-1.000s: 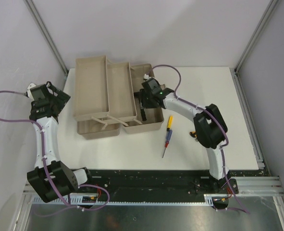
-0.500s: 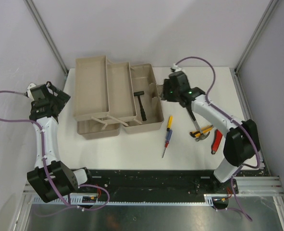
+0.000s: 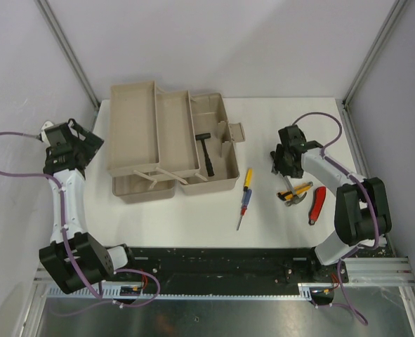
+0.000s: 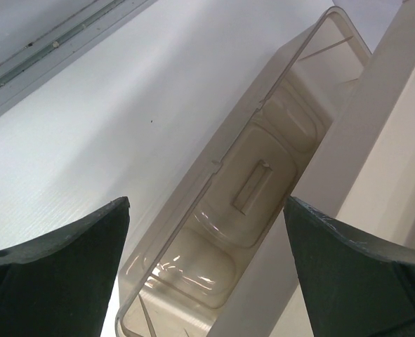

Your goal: Pack the tool kit

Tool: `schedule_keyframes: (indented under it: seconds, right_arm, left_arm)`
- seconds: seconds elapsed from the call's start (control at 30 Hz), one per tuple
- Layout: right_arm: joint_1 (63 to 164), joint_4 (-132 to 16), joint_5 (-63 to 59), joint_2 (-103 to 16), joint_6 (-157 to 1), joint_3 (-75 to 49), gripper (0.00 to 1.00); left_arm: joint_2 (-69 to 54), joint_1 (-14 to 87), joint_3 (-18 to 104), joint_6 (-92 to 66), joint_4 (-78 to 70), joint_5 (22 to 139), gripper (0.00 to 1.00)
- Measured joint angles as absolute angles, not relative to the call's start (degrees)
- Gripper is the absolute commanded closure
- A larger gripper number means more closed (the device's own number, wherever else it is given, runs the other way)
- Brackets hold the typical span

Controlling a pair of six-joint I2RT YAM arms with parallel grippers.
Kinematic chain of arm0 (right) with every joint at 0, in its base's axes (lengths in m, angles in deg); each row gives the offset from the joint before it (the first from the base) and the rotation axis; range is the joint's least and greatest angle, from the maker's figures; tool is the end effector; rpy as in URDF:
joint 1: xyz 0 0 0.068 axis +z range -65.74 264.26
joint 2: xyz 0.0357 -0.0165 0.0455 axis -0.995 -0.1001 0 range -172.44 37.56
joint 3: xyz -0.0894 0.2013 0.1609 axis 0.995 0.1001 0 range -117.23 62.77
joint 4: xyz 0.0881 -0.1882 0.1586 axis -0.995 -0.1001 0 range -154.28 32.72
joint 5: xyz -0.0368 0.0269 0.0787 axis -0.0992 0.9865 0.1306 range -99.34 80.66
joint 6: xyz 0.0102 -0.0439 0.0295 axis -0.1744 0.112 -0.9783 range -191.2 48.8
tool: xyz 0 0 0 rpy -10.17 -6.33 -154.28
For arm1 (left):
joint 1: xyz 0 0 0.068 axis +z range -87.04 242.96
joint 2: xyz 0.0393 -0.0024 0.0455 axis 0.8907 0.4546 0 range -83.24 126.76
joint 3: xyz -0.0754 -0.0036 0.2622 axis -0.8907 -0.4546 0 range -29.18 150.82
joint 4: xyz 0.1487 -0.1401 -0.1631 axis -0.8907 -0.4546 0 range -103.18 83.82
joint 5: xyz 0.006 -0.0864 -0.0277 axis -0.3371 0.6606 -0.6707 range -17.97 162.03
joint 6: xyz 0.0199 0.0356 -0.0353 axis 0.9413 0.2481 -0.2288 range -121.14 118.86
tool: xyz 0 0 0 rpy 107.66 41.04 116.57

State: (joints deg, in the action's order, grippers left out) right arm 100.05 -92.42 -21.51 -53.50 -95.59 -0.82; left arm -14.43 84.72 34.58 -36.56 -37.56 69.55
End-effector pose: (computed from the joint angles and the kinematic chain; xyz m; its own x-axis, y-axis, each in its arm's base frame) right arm 0.3099 0.0798 0.2210 -0.8494 0.1792 -0.4964 0.1954 0.9805 0.0195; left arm 0.2429 0.0986 0.3329 -0.2160 -0.7096 -0.6706 -0.6478 0.6181 -0.4454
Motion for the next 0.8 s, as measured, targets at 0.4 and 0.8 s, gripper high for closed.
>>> schedule_keyframes:
  seconds: [0.4, 0.8]
  right_arm:
    - [94.1, -90.2, -16.5, -55.6, -92.0, 6.8, 0.51]
    - [94.0, -87.1, -16.1, -57.3, -89.4, 5.7, 0.65]
  left_arm:
    - [-13.9, 84.7, 34.5, -36.1, -36.7, 69.8, 0.05]
    - [-13.8, 84.7, 34.3, -35.6, -35.9, 69.9, 0.04]
